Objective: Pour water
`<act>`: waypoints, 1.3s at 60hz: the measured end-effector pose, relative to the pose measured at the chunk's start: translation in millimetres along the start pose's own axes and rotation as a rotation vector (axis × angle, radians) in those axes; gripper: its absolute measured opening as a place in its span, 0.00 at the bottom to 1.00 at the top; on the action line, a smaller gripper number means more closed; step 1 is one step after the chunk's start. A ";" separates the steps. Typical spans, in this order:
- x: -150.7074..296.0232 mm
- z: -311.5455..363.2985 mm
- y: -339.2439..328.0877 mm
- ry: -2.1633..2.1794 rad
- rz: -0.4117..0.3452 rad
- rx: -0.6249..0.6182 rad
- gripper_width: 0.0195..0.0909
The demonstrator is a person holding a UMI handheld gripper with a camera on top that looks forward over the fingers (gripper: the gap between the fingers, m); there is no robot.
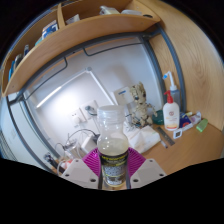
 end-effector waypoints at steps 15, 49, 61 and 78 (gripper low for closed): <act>-35.3 -53.3 37.1 -0.203 0.022 -0.087 0.18; -67.0 -54.5 60.5 -0.331 -0.030 -0.077 0.31; -81.7 -65.0 47.6 -0.340 0.096 -0.137 0.61; -97.7 -62.8 -44.5 -0.335 0.229 -0.154 0.66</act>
Point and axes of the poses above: the point between the fingertips, and its own axes, seen from behind it with the camera up: z to the left, x up, y forward, the way the camera looks, the point moved 5 cm from there along -y, backward, against the way the camera looks, and after that the axes turned 10 degrees about -y, right-handed, at the moved point
